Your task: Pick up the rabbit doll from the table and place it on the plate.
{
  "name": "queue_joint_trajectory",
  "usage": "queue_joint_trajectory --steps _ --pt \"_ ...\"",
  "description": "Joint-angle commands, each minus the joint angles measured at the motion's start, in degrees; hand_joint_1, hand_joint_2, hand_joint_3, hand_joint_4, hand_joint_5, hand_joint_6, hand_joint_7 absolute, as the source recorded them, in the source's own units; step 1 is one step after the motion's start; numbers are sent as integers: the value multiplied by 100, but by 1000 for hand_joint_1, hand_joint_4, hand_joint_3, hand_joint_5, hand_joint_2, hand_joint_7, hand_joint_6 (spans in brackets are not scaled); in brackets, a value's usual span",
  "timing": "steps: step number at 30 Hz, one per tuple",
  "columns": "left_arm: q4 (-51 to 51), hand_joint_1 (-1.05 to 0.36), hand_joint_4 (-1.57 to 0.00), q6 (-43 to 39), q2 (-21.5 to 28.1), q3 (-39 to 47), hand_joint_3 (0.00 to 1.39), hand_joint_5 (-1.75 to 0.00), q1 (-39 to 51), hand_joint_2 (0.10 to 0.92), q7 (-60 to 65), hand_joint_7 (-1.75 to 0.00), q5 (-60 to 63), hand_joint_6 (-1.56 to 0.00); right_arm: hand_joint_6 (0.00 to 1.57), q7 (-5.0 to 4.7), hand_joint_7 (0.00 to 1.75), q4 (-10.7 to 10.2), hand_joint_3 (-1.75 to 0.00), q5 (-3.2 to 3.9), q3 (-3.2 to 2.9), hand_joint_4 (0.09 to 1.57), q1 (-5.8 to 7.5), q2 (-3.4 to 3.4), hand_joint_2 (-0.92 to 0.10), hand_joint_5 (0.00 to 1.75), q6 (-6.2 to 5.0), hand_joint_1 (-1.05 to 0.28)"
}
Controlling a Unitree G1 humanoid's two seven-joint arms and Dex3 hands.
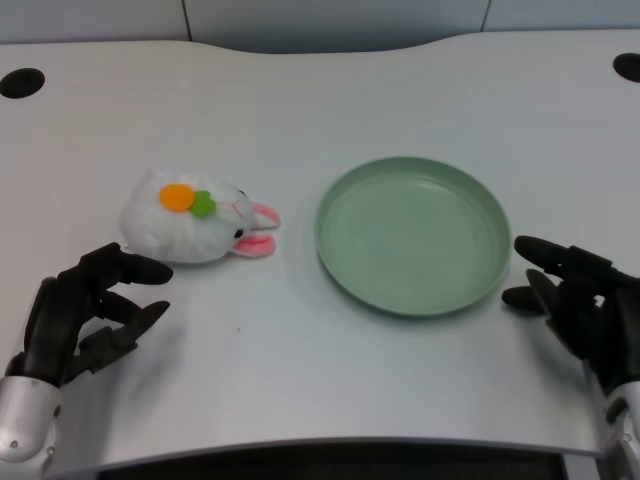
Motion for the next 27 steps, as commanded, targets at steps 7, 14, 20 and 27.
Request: queue_joint_trajectory --steps 7,14,20,27 --pt "46 -391 -455 -5 35 -5 245 -1449 21 921 -70 -884 -25 -588 997 -13 13 -25 -182 19 -5 813 64 19 -921 782 -32 -400" --pt "192 -386 -477 -174 46 9 243 -1485 -27 921 -85 -887 -56 -588 991 -6 10 8 -191 21 1 807 45 27 -921 772 -41 -386" --pt "149 -387 -448 -23 37 6 245 -1436 -40 921 -98 -881 -43 -582 995 -45 12 -25 -190 9 8 821 45 35 -921 767 20 -411" --pt "118 -386 -460 24 2 28 251 -1458 -39 921 -130 -884 -110 -585 994 -16 12 30 -186 18 7 824 25 25 -921 759 -28 -407"
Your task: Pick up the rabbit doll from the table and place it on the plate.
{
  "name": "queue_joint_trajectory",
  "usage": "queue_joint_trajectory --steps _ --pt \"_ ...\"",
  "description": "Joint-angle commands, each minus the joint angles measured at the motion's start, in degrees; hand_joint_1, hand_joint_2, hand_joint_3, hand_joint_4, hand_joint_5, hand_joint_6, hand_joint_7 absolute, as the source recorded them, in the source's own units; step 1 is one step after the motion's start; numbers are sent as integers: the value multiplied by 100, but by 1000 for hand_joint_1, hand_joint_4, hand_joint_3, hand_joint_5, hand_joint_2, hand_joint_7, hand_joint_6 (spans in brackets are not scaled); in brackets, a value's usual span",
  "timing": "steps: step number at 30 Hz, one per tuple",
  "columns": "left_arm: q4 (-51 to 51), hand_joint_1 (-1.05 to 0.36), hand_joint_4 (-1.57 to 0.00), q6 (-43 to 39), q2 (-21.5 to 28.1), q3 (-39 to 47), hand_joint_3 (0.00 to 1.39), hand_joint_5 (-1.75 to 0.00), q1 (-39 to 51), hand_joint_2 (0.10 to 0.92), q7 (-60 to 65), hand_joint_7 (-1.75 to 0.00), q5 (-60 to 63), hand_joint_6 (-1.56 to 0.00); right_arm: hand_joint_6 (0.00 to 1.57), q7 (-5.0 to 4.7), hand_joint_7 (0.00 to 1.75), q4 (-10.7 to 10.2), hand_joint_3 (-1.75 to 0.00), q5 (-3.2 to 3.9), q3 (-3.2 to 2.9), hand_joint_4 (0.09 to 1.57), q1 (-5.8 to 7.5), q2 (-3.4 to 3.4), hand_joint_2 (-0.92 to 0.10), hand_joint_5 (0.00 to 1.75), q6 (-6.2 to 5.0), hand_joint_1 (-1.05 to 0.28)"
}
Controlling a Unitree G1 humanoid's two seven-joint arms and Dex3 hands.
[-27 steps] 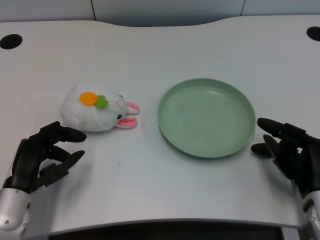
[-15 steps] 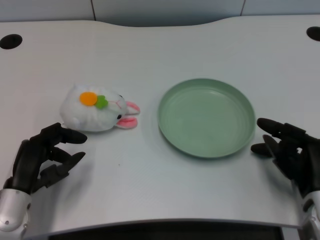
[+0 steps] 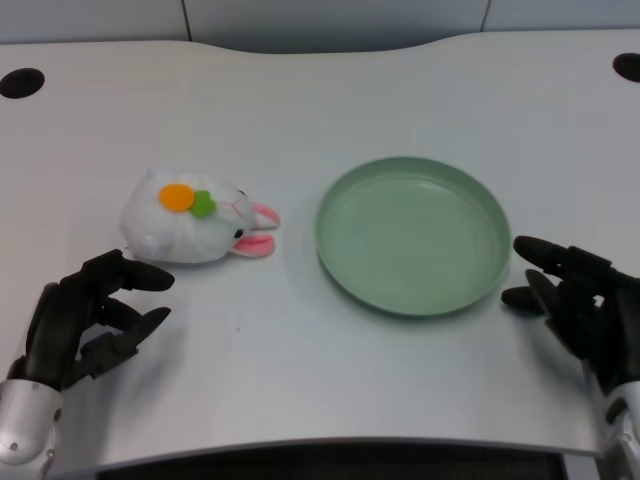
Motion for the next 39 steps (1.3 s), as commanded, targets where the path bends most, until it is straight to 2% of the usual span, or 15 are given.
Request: queue_joint_trajectory --steps 1,6,8,13,17,18,20,21,24,26,29,32,34,37,39 --pt "-37 -385 -461 95 -3 36 250 -1460 -19 921 -46 -882 -97 -582 999 2 14 34 -186 27 -6 826 22 27 -921 759 -34 -409" --pt "30 -392 -449 -223 101 -12 255 -1456 -33 921 -9 -879 2 -579 1000 -19 15 30 -189 27 -3 827 14 41 -921 757 26 -411" --pt "-9 -378 -459 -625 181 -28 223 -1330 -24 921 64 -840 101 -538 999 -24 14 54 -191 28 -1 831 1 57 -921 758 10 -405" --pt "-235 -360 -393 -1349 214 24 136 -1266 -38 921 188 -747 111 -449 1001 -22 15 68 -187 41 -4 825 -42 64 -921 757 63 -410" --pt "-327 -419 -280 -1554 265 40 87 -1105 -128 921 181 -565 152 -434 1006 -31 18 105 -177 13 6 823 -67 54 -921 760 36 -424" --pt "-296 -440 -237 -1637 336 14 67 -995 -185 921 234 -418 300 -436 1003 -34 17 129 -175 4 9 817 -75 49 -921 757 22 -427" --pt "-282 -496 -192 -1632 450 -25 60 -837 -274 921 256 -234 517 -444 1001 -37 15 172 -176 -11 13 809 -88 42 -921 753 -23 -424" --pt "-243 -508 -186 -1606 517 -45 61 -800 -337 921 223 -196 591 -447 1000 -52 15 174 -178 -24 19 808 -90 40 -921 754 -32 -423" --pt "-138 -614 -150 -1493 801 -163 87 -443 -590 921 139 -34 954 -375 1001 -86 16 157 -181 -48 36 814 -87 41 -921 757 -5 -422" --pt "-90 -688 -110 -1322 968 -262 76 -325 -796 921 55 -7 1191 -302 1002 -83 16 203 -182 -51 39 819 -99 37 -921 761 -44 -428" --pt "-154 -768 -55 -819 1154 -419 47 -236 -1122 921 -215 -1 1462 -224 1001 -86 15 233 -182 -55 31 818 -109 44 -921 762 -51 -430" --pt "-167 -803 -31 -441 1339 -625 29 -201 -1453 916 -469 -2 1782 -193 1000 -55 15 222 -182 -24 11 819 -110 62 -921 763 -27 -428" --pt "-60 -818 -26 -223 1472 -853 18 -188 -1823 909 -659 -1 2088 -188 1001 -41 16 227 -184 -23 12 820 -110 68 -921 767 -59 -424" --pt "152 -836 -19 -45 1611 -1192 8 -173 -2333 903 -894 0 2461 -176 1003 -74 16 253 -183 -49 13 815 -123 64 -921 768 -44 -420" --pt "304 -857 -19 45 1662 -1391 9 -169 -2625 911 -1090 -1 2607 -172 999 -141 14 211 -184 -109 37 814 -116 68 -921 768 -1 -416"
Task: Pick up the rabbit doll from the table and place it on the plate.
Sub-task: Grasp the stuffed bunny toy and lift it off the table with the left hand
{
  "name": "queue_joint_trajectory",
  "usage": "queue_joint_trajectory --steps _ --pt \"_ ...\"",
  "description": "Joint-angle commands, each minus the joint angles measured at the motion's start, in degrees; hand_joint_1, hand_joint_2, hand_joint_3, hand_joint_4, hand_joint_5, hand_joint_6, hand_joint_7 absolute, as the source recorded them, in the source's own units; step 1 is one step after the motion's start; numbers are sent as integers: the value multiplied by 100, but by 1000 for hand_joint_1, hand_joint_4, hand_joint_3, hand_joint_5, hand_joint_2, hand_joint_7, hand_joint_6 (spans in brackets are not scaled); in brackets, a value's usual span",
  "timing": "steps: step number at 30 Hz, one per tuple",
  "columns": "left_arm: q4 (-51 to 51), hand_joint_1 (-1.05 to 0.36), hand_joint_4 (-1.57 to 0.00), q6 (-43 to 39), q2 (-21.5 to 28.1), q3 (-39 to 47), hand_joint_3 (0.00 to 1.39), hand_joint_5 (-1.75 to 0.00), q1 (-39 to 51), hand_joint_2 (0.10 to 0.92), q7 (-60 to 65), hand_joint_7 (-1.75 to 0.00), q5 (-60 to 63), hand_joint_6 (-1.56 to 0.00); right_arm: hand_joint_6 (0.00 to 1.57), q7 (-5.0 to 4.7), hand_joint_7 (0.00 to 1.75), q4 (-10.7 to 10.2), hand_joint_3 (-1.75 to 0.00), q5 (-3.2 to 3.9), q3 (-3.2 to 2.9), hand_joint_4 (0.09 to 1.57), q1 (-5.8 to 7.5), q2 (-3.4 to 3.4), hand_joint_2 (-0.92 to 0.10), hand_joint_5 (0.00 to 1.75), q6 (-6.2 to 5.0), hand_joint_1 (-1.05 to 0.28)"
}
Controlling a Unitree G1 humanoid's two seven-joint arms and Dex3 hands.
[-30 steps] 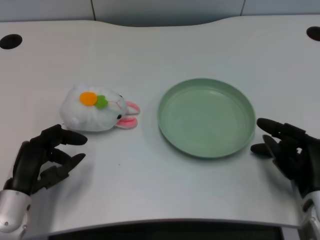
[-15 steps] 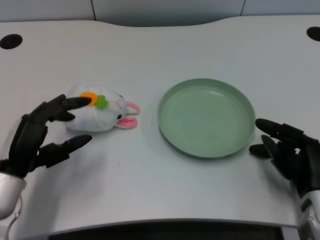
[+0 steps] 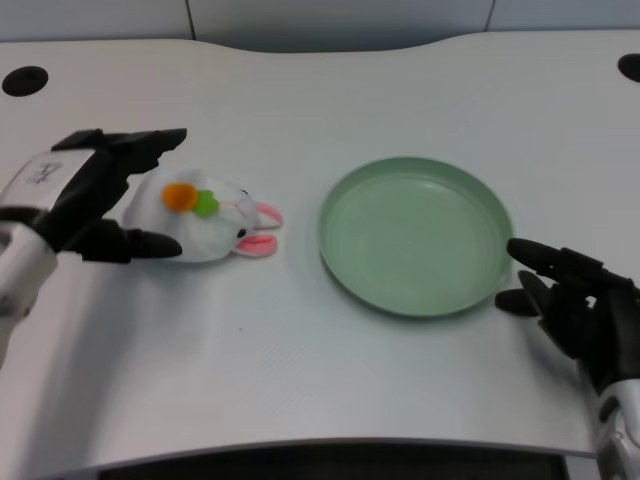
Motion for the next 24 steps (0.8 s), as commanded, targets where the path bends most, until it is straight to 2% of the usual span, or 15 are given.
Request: queue_joint_trajectory --steps 1,2,5,11,13,17,20,24 --pt "245 -866 -20 139 124 -321 9 -168 -449 915 -323 -1 235 -171 997 -85 13 -36 -186 -16 22 812 7 38 -921 768 25 -412" --pt "319 -875 -25 167 130 -404 9 -169 -572 918 -404 -2 285 -172 996 -92 13 -65 -187 -11 22 811 11 47 -921 768 56 -410" --pt "557 -874 -26 268 84 -619 1 -165 -886 906 -579 0 392 -163 991 -73 10 -64 -187 7 25 810 9 44 -921 769 45 -406" --pt "1200 -907 -16 458 -44 -1218 14 -154 -1582 918 -1098 -2 699 -155 995 -57 13 11 -191 25 23 814 2 63 -921 780 -60 -411" --pt "1459 -916 -29 467 -107 -1401 13 -158 -1775 917 -1235 -4 770 -160 998 -57 14 3 -191 30 23 815 10 63 -921 784 -26 -418" --pt "1982 -926 -25 418 -268 -1524 6 -156 -2009 911 -1368 -3 645 -156 1001 1 16 9 -189 76 9 818 18 64 -921 788 -35 -429" --pt "2430 -942 -27 448 -416 -1650 3 -161 -2237 909 -1586 -6 608 -164 1003 -42 17 -78 -188 35 27 820 62 69 -921 791 -8 -431" --pt "2801 -965 -15 554 -560 -1843 2 -155 -2493 910 -1814 -2 671 -160 1000 -55 15 -124 -191 35 27 812 88 90 -921 785 -8 -418"
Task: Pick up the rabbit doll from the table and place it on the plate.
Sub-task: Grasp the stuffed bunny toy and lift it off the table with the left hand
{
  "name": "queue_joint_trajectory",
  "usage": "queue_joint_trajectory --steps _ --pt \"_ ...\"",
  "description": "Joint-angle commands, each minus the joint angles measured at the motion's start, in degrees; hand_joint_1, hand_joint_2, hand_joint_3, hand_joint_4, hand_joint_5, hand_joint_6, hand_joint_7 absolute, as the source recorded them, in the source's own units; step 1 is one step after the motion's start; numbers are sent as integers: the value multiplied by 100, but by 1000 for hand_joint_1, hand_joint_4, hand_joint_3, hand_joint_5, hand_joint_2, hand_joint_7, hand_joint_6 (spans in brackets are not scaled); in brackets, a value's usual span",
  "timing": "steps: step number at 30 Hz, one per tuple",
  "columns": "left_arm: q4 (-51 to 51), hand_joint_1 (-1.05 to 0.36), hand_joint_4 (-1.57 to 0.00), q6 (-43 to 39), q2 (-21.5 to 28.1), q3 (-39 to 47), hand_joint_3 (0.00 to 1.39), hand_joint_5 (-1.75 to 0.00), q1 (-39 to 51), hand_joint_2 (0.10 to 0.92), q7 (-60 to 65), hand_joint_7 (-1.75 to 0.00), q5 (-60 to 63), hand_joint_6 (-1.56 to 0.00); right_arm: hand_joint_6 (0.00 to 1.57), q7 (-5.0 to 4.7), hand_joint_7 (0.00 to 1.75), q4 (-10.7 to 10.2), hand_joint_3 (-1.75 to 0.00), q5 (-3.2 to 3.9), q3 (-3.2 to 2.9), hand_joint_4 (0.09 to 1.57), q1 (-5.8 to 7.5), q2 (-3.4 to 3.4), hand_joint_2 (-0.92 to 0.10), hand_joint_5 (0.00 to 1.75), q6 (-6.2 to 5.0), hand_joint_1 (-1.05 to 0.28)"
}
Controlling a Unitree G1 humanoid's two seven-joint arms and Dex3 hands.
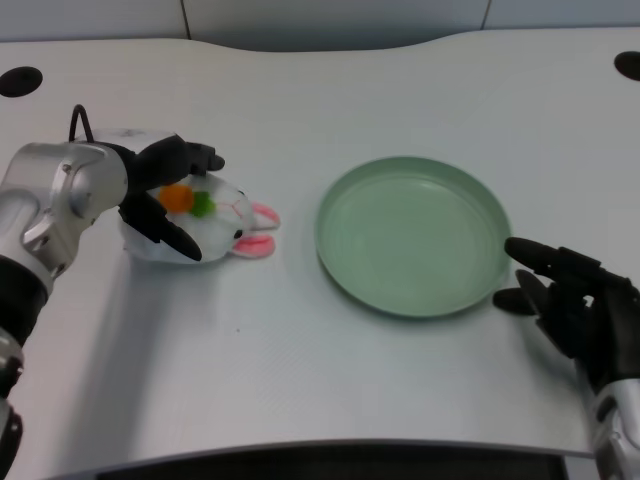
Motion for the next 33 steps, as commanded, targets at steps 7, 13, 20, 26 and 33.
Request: queue_joint_trajectory --steps 7,13,20,26,33 --pt "663 -1013 -26 119 -246 -413 0 -169 -536 902 -334 -10 72 -181 1001 -37 16 -162 -189 2 17 809 117 52 -921 777 20 -434" --pt "1136 -987 -49 70 -410 -732 0 -198 -710 883 -151 -18 255 -207 1002 -8 17 -175 -182 27 11 812 132 57 -921 774 17 -433" --pt "1781 -942 -45 61 -659 -1057 2 -188 -936 867 205 -5 497 -198 995 -20 14 -310 -185 15 23 812 205 61 -921 765 98 -429" --pt "2265 -916 -1 6 -839 -1362 2 -109 -1083 857 491 0 725 -143 991 4 12 -451 -188 40 20 807 317 75 -921 758 92 -420" --pt "2653 -898 -40 -29 -921 -1616 1 -105 -1186 845 974 -8 920 -158 993 34 13 -590 -189 69 11 807 428 88 -921 763 79 -423"
